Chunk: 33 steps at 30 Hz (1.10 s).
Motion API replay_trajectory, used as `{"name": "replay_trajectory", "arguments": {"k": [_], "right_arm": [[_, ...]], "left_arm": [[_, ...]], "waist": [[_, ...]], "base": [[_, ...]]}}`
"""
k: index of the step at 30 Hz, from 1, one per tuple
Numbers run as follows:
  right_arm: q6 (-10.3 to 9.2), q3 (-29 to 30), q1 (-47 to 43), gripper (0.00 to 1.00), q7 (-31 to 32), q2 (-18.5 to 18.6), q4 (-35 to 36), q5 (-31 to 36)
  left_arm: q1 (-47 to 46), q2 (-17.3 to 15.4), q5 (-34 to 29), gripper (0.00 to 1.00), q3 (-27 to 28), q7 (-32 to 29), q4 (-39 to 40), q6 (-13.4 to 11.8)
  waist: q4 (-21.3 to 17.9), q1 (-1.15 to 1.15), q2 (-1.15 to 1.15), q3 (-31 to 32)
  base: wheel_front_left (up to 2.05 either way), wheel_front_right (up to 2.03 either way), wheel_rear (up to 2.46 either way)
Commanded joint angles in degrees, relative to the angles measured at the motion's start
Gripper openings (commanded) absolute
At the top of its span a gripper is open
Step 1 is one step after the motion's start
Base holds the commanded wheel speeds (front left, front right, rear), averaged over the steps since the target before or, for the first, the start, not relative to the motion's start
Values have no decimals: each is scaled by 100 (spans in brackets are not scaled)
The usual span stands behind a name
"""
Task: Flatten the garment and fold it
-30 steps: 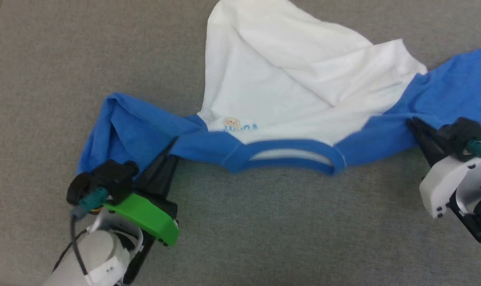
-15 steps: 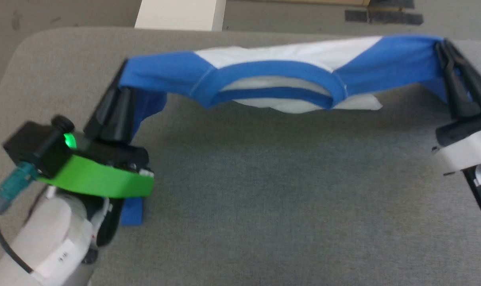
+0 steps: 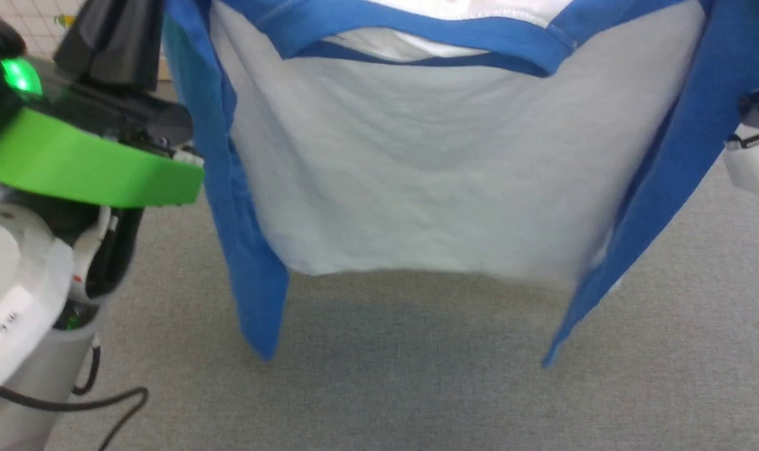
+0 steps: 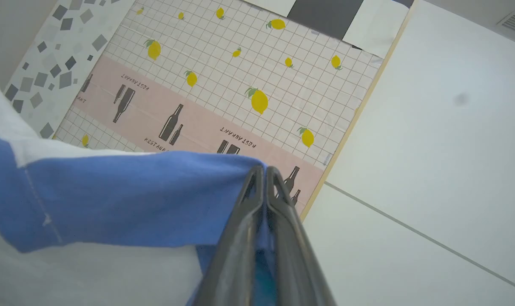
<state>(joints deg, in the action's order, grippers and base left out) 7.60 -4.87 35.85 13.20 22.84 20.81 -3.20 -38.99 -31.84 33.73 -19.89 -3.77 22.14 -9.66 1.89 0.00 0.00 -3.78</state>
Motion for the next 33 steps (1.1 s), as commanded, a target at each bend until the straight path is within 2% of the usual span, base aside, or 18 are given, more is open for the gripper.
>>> {"name": "replay_trajectory", "arguments": {"k": [1,9,13,17,26,33], "right_arm": [[-11,-41,144,0,78,27,6,-64],[-11,-182,492,0,407,141,-89,-267],[-11,-255,656,0,568,83,-245,-398],[-11,-360,1111,0,623,31,-595,-425],[-11,-1041,3190,0,443,69,-2003,-153],[-11,-1657,4828,0,-70,74,-3430,470]], "left_arm": [[-195,-44,-16,0,17,-126,28,-47],[-763,-104,173,0,-67,-915,-3,-77],[-987,-14,365,0,-69,-1187,-243,-119],[-1418,94,427,0,-57,-1311,-641,-115],[-3173,242,-112,0,-121,-1094,-1899,88],[-4398,516,-572,0,-164,-266,-3062,247]], "waist": [[-94,0,0,136],[-156,0,0,155],[-208,0,0,-105],[-291,0,0,-618],[-483,0,0,-2060],[-482,0,0,-2822]], "base": [[0,0,0],[0,0,0],[0,0,0],[0,0,0],[0,0,0],[0,0,0]]}}
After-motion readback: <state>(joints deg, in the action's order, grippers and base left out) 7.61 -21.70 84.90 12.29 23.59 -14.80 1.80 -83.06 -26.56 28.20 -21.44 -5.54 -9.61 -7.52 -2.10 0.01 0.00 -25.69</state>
